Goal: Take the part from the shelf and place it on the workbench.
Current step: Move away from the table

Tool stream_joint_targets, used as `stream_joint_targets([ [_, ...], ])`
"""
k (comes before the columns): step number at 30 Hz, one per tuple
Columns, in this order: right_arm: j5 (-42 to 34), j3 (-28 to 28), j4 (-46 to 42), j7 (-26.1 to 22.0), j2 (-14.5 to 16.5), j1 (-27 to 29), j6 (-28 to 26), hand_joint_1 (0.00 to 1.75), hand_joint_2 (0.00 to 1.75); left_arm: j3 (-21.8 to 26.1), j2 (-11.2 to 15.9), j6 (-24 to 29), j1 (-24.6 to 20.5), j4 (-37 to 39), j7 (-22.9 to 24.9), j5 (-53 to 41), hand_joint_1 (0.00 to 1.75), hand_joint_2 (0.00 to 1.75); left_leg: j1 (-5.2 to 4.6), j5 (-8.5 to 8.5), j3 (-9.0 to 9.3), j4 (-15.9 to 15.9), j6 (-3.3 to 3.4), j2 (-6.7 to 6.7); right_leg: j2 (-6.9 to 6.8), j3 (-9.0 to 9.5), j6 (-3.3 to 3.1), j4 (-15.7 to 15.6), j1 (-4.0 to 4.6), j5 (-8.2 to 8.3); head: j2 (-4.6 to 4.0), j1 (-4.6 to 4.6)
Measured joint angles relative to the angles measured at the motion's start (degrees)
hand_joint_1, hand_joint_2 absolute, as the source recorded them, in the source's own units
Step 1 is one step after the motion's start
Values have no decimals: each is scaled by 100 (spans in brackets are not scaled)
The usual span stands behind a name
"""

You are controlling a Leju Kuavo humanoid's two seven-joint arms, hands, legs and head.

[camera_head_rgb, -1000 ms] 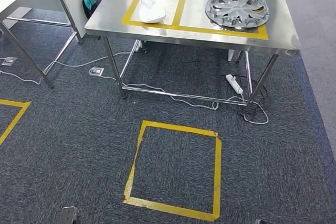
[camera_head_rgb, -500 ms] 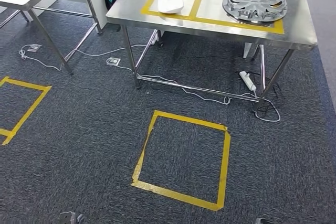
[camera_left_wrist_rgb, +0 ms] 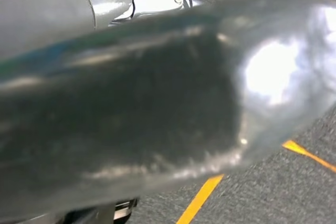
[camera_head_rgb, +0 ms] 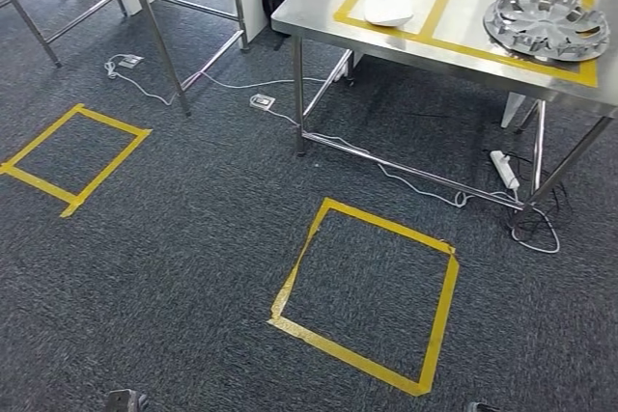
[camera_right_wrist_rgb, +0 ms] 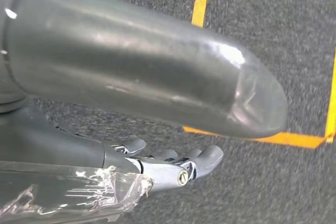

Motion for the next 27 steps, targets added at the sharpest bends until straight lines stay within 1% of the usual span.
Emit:
stream_joint_targets([
  [1, 5, -2, 2, -1, -7, -4, 1, 0, 0, 0, -3, -5, -4, 1, 0, -6, 0, 0, 11, 22, -25, 5, -32, -50, 67, 70, -16, -129, 11, 3, 0, -3],
  [2, 17, -5, 5, -1, -11, -6, 1, 0, 0, 1, -4, -14, -4, 5, 0, -21, 0, 0, 22, 48, -53, 7, -71, -101, 47, 83, -24, -148, 22, 10, 0, -3],
  [3, 31, -9, 10, -2, -11, -8, 2, 0, 0, 4, -3, -27, 2, 10, 2, -39, 0, 0, 35, 73, -79, 5, -109, -147, -18, 85, -46, -155, 24, 37, 0, -2],
  [4, 48, -14, 15, -3, -13, -12, 2, 0, 0, 10, 0, -44, 11, 16, 4, -55, 0, 0, 39, 67, -110, 25, -140, -118, -83, 87, -75, -171, 20, 69, 0, -4],
  [5, 64, -19, 18, -4, -14, -17, 2, 0, 0, 18, 4, -66, 17, 21, 15, -68, 0, 0, 37, -6, -169, 118, -170, -20, -154, 84, -107, -193, 6, 103, 0, -17],
  [6, 80, -26, 21, -5, -16, -18, 2, 0, 0, 29, 9, -85, 14, 24, 35, -73, 0, 0, 38, -153, -273, 326, -199, 115, -232, 71, -132, -216, -9, 134, 0, -37],
  [7, 95, -33, 25, -5, -19, -13, 2, 0, 0, 45, 11, -104, 7, 25, 55, -83, 0, 0, 47, -363, -425, 658, -231, 267, -318, 56, -148, -223, -12, 149, 1, -54],
  [8, 109, -40, 31, -6, -20, -4, 2, 0, 0, 63, 10, -122, -2, 27, 75, -98, 0, 0, 61, -580, -604, 1056, -268, 355, -407, 35, -158, -223, -12, 156, 1, -71],
  [9, 125, -47, 37, -6, -21, 4, 2, 0, 0, 84, 9, -137, -6, 28, 87, -122, 0, 0, 78, -736, -758, 1412, -301, 391, -498, 15, -156, -219, -13, 161, 1, -74],
  [10, 139, -54, 44, -6, -22, 6, 2, 0, 0, 104, 9, -155, -1, 30, 91, -149, 0, 0, 95, -791, -833, 1619, -328, 406, -587, -1, -152, -214, -15, 165, 1, -74],
  [11, 152, -61, 49, -6, -22, 2, 2, 0, 0, 120, 9, -173, 8, 32, 93, -175, 0, 0, 108, -737, -799, 1611, -348, 421, -669, -13, -145, -208, -19, 167, 1, -74],
  [12, 164, -68, 52, -6, -22, -4, 2, 0, 0, 136, 11, -186, 15, 32, 95, -200, 0, 0, 119, -591, -649, 1380, -361, 457, -746, -18, -133, -200, -27, 168, 1, -74],
  [13, 175, -74, 55, -6, -23, -13, 2, 0, 0, 150, 14, -196, 17, 32, 96, -221, 0, 0, 125, -402, -408, 989, -371, 551, -820, -19, -113, -185, -33, 163, 1, -74],
  [14, 183, -80, 56, -6, -26, -19, 2, 0, 0, 162, 11, -200, 9, 32, 97, -239, 0, 0, 117, -265, -173, 576, -379, 684, -883, -25, -81, -160, -26, 149, 1, -81],
  [15, 191, -84, 58, -6, -28, -25, 2, 0, 0, 172, 9, -202, -4, 32, 98, -253, 0, 0, 107, -172, -2, 259, -351, 778, -940, -33, -43, -135, -16, 137, 1, -81],
  [16, 198, -87, 61, -6, -31, -31, 2, 0, 0, 178, 5, -203, -12, 33, 99, -263, 0, 0, 94, -139, 84, 76, -312, 840, -993, -38, -4, -115, -3, 127, 2, -75],
  [17, 202, -89, 64, -6, -33, -39, 2, 0, 0, 186, 2, -204, -13, 34, 101, -270, 0, 0, 76, -148, 82, 28, -261, 826, -1043, -40, 31, -107, 6, 126, 2, -71],
  [18, 205, -91, 67, -6, -33, -48, 2, 0, 0, 198, 5, -204, -5, 36, 102, -275, 0, 0, 68, -134, 57, 35, -194, 753, -1098, -32, 62, -111, 2, 130, 1, -61],
  [19, 205, -92, 70, -6, -34, -57, 2, 0, 0, 213, 7, -203, 11, 37, 102, -278, 0, 0, 68, -121, 41, 32, -151, 697, -1087, -35, 97, -101, -14, 113, 1, -55],
  [20, 205, -93, 72, -7, -36, -61, 2, 0, 0, 226, 11, -203, 21, 38, 103, -279, 0, 0, 72, -103, 29, 28, -108, 638, -987, -62, 131, -33, -29, 46, 1, -48],
  [21, 206, -95, 74, -7, -38, -59, 3, 0, 0, 236, 14, -203, 21, 39, 103, -279, 0, 0, 82, -81, 16, 22, -69, 580, -832, -142, 157, 152, -41, -89, 1, -37],
  [22, 207, -95, 76, -7, -40, -53, 3, 0, 0, 241, 13, -203, 15, 39, 103, -279, 0, 0, 89, -62, -2, 20, -36, 519, -644, -286, 175, 472, -49, -285, 1, -24],
  [23, 206, -96, 80, -7, -42, -44, 2, 0, 0, 244, 11, -203, 5, 39, 103, -280, 0, 0, 86, -46, -24, 20, -11, 455, -502, -466, 178, 883, -47, -500, 0, -14],
  [24, 205, -96, 84, -6, -43, -36, 2, 0, 0, 247, 8, -204, 0, 40, 103, -280, 0, 0, 80, -32, -45, 21, 7, 385, -437, -653, 176, 1291, -44, -673, 0, -12],
  [25, 205, -97, 89, -6, -44, -31, 2, 0, 0, 250, 7, -204, 2, 40, 103, -280, 0, 0, 72, -19, -61, 22, 16, 310, -412, -781, 170, 1565, -42, -750, 0, -11],
  [26, 205, -97, 93, -6, -45, -28, 2, 0, 0, 253, 7, -204, 10, 41, 103, -280, 0, 0, 67, -8, -69, 23, 16, 232, -403, -805, 159, 1614, -41, -707, 0, -12],
  [27, 205, -97, 97, -6, -45, -27, 2, 0, 0, 255, 7, -204, 17, 41, 103, -279, 0, 0, 64, 3, -72, 24, 8, 151, -386, -716, 143, 1429, -41, -562, 0, -13],
])
